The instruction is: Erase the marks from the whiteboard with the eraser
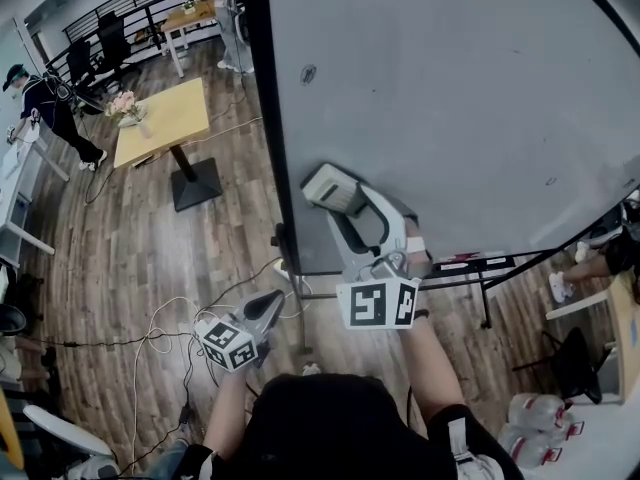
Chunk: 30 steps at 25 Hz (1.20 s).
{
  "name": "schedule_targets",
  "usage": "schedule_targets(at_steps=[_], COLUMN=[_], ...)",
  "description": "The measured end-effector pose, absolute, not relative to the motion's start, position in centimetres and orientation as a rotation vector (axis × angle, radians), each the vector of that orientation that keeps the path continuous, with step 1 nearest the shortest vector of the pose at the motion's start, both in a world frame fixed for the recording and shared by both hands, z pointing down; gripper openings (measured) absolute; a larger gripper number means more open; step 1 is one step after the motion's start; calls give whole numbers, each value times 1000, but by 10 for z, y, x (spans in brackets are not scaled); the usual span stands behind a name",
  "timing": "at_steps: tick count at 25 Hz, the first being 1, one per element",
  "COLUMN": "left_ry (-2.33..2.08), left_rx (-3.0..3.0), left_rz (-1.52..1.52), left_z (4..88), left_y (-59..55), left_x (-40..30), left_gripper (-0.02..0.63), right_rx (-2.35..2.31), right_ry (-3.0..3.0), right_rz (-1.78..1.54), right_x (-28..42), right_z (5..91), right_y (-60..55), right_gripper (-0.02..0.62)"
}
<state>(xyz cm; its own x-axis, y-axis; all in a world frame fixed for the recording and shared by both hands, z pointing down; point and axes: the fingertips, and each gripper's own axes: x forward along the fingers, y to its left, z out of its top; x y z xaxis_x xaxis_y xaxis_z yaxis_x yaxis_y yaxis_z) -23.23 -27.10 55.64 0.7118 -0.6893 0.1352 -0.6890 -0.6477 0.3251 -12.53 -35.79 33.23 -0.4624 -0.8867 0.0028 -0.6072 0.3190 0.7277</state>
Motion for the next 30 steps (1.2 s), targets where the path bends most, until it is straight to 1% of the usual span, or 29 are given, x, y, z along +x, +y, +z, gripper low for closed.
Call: schedule_targets(at_steps=[11, 30], left_ry=[-1063, -1064], left_rx=[2570, 2577], left_rz=[8, -12], left_z=[561, 558], left_y=[-269, -270], left_x=[-239, -230], left_gripper=[12, 11], right_rx=[1238, 1332], right_ry=[-2188, -2272], right_rz=[-917, -881], right_x=[-149, -120], right_z=[366, 308], right_y=[-353, -357], right_gripper=[238, 238])
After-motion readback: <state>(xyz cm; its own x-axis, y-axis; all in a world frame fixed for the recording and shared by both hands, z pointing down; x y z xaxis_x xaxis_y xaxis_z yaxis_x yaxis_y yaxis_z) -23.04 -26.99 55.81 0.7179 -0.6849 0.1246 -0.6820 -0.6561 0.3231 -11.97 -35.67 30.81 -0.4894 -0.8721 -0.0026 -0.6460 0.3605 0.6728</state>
